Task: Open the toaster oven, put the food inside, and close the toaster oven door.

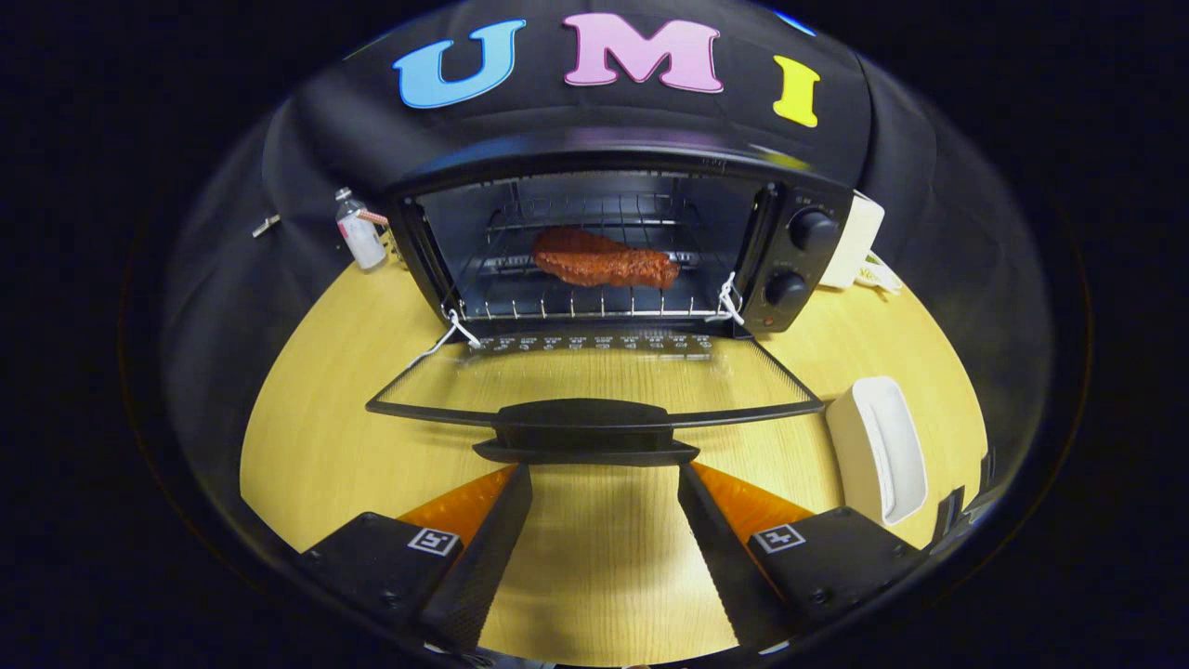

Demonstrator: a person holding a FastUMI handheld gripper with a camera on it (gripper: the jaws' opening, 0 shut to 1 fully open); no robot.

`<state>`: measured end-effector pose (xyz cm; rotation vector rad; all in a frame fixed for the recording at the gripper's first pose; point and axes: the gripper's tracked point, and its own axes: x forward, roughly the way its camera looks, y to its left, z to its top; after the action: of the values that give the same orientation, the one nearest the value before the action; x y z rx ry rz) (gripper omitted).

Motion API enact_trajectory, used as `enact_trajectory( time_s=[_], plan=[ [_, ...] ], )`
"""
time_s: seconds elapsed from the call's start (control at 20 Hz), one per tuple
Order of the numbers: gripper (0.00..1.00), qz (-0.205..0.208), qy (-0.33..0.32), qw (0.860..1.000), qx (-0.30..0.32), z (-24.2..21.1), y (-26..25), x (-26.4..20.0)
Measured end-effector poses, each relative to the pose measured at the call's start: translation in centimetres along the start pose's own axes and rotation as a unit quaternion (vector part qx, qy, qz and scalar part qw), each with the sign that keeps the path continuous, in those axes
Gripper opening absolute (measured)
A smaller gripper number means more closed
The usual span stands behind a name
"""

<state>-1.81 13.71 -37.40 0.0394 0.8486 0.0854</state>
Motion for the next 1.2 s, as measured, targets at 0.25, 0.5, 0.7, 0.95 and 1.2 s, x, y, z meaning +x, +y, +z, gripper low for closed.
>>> enact_trajectory(
  time_s=[0.25, 0.5, 0.7, 0.95, 1.2],
  plan=[
    [0.98, 0.006, -0.046, 0.999, -0.012, 3.2, 0.1, -1.7],
    [0.98, 0.01, -0.089, 0.995, -0.038, 7.2, 0.2, -2.2],
    [0.98, 0.011, -0.126, 0.991, -0.053, 11.6, -0.5, -3.5],
    [0.98, 0.014, -0.148, 0.986, -0.074, 13.6, -0.6, -4.3],
    [0.98, 0.016, -0.16, 0.984, -0.083, 13.6, -0.1, -5.5]
  ],
)
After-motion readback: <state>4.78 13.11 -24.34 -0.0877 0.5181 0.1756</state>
